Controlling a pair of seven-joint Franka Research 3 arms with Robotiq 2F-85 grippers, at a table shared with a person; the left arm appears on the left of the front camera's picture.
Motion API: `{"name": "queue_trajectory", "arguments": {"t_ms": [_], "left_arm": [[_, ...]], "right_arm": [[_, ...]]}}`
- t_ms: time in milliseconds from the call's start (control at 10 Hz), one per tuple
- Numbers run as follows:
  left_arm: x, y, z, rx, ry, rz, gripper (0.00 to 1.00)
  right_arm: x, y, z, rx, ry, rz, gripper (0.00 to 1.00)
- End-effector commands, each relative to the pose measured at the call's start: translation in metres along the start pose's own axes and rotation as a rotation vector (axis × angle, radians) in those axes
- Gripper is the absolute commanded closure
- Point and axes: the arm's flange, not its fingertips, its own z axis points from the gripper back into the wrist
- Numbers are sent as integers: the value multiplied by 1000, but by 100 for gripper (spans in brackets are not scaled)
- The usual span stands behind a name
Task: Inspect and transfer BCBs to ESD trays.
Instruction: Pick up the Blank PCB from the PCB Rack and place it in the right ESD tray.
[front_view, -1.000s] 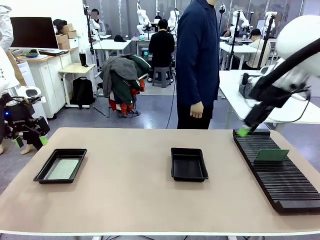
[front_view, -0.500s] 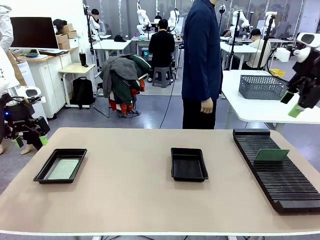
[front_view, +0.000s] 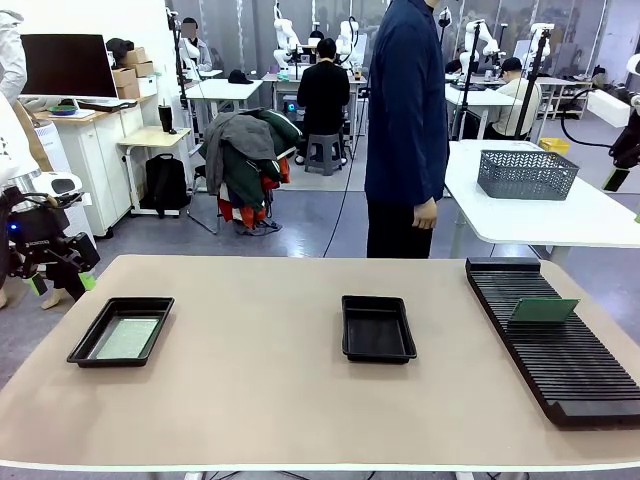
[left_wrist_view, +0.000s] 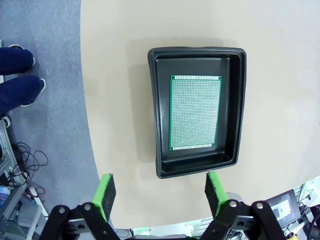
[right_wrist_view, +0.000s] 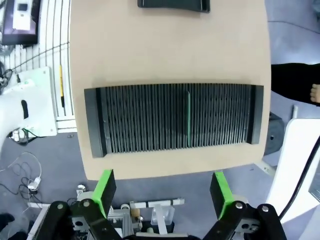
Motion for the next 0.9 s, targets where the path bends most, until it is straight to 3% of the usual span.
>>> {"name": "queue_trajectory", "arguments": {"t_ms": [0, 600, 800], "left_arm": [[0, 0, -1, 3, -4, 1, 5], [0, 0, -1, 3, -4, 1, 5], [0, 0, -1, 3, -4, 1, 5]], "right_arm": [[-6, -3, 1, -20, 42, 17, 0], [-2, -1, 3, -10, 15, -3, 0], [-14, -13, -29, -22, -23, 27, 0]]}}
